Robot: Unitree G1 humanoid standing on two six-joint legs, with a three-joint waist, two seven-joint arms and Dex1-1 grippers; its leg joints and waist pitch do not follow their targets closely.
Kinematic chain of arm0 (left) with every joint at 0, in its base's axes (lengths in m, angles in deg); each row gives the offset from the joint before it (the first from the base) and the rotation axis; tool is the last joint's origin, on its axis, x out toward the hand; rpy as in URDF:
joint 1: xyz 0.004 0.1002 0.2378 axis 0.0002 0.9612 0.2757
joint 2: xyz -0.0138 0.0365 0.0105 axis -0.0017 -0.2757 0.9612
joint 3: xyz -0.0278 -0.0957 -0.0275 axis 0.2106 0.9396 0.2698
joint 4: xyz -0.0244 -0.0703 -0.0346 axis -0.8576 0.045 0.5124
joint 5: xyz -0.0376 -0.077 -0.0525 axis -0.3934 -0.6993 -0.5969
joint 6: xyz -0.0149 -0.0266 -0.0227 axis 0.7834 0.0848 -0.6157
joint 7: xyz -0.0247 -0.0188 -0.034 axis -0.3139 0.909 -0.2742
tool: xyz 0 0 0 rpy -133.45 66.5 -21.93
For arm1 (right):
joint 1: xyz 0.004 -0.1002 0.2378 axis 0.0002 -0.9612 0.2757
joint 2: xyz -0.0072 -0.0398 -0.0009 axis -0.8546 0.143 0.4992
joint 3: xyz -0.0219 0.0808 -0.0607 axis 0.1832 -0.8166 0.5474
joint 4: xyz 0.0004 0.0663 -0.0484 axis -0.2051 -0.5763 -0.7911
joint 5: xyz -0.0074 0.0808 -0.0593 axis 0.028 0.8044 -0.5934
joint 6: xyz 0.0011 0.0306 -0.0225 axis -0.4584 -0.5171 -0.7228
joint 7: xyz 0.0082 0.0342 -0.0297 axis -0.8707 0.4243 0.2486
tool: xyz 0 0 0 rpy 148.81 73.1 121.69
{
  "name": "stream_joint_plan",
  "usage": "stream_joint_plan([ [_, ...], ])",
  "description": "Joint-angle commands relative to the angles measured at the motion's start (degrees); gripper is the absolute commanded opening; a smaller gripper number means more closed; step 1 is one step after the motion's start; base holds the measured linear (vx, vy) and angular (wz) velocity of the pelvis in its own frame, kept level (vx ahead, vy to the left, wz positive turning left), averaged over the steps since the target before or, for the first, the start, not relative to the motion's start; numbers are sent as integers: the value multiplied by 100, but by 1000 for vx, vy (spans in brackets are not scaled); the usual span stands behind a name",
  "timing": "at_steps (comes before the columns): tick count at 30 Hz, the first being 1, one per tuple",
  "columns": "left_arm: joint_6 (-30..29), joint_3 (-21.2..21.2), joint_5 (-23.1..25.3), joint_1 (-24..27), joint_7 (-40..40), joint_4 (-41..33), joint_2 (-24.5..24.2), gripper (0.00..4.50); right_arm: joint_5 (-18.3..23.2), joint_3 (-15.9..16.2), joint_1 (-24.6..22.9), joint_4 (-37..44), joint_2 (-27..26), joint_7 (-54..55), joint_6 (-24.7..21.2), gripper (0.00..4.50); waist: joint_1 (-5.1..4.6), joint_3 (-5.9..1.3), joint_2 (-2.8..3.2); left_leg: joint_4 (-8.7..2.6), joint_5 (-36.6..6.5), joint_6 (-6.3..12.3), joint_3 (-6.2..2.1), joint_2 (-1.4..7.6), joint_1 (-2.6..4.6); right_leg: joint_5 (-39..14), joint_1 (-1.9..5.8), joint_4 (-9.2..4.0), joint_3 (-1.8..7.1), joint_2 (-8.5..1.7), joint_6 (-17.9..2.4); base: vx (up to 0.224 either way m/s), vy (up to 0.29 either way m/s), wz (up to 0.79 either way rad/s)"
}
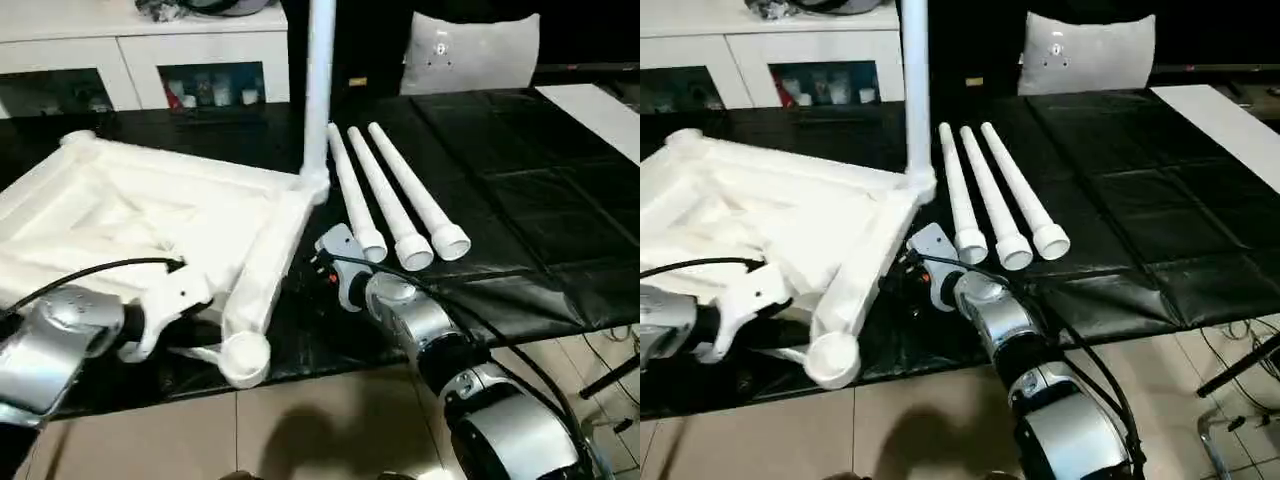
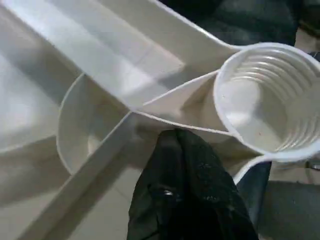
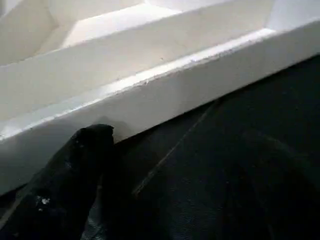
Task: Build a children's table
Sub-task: Rotate table base
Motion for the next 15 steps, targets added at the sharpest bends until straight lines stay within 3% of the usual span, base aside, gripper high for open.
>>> stream_joint_plan([
  [1, 180, -255, -334, -102, -191, -207, 205, 9, 18, 124, 179, 49, -283, -92, 153, 450, 22, -347, 113, -396, -1167, -110, -67, 211, 119, -205, 255, -337, 184, -358, -1483, 0, 0, 0],
  [6, 1006, -260, 241, -519, 814, 581, 836, 9, 33, -55, 281, -49, -312, 100, 340, 450, 46, -350, 108, -380, -1176, -85, -57, 214, 125, -176, 258, -349, 185, -356, -1466, 0, 0, 0],
  [15, 1354, -93, 442, -862, 1707, 1136, 1450, 9, 154, -301, 216, 419, -110, 263, 421, 450, 68, -379, 75, -354, -946, 39, -55, 214, 115, 125, 277, -320, 175, -355, -1465, 0, 0, 0],
])
